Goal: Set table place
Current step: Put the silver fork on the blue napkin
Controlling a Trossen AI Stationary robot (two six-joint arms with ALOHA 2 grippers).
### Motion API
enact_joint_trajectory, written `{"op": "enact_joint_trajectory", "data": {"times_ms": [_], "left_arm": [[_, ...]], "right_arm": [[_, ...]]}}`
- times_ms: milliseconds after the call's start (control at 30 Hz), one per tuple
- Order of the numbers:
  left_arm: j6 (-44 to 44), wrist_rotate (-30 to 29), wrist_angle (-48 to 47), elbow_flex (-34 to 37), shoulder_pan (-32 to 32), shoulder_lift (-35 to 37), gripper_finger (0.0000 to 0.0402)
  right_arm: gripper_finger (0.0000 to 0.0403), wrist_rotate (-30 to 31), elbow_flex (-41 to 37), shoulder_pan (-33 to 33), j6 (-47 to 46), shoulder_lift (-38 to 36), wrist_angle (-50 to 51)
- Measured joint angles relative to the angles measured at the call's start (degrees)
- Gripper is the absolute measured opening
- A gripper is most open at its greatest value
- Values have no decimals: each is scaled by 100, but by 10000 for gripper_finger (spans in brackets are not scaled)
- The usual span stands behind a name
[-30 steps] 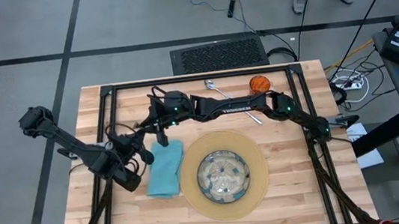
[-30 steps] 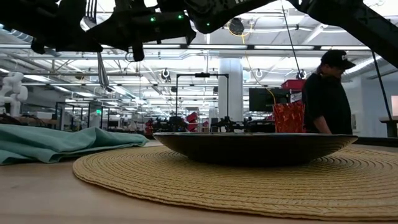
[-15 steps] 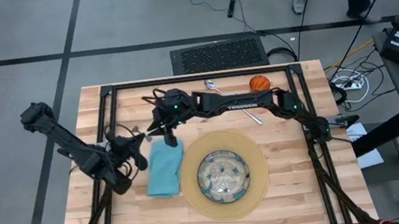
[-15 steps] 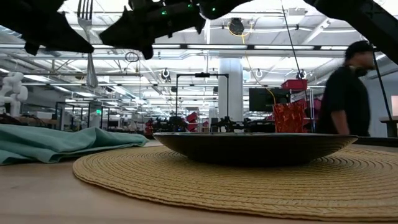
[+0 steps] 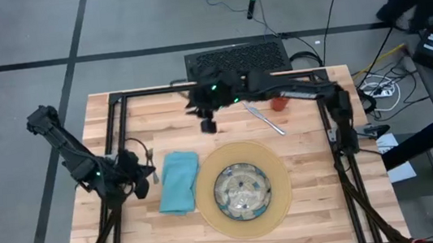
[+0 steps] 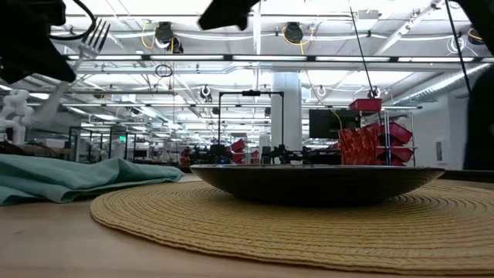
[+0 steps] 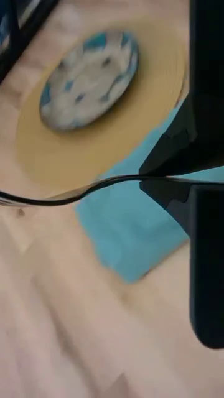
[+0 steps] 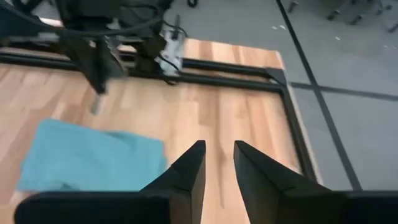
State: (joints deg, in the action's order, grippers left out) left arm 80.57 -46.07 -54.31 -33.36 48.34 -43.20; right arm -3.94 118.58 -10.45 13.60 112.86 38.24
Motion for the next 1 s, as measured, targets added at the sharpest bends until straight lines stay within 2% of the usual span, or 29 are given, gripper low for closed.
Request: {"op": "enact_joint_trajectory", "data": {"times_ms": [200, 567, 767, 900, 1000], "left_arm": [[8, 53, 339, 6, 170, 245, 0], [10, 974, 2565, 797, 10, 290, 0], [16, 1791, 3766, 1405, -533, 328, 0], [-29, 2355, 3925, 1508, -1067, 328, 0], [-323, 3111, 4127, 1508, -1556, 332, 0]], "right_arm": [[75, 481, 0, -68, 44, -601, 636], [75, 995, 2, 130, 153, -1089, 1465], [75, 1102, 2, 373, 191, -1093, 1915], [75, 1384, 2, 551, 213, -1093, 2111], [75, 1467, 2, 667, 223, -1093, 2206]]}}
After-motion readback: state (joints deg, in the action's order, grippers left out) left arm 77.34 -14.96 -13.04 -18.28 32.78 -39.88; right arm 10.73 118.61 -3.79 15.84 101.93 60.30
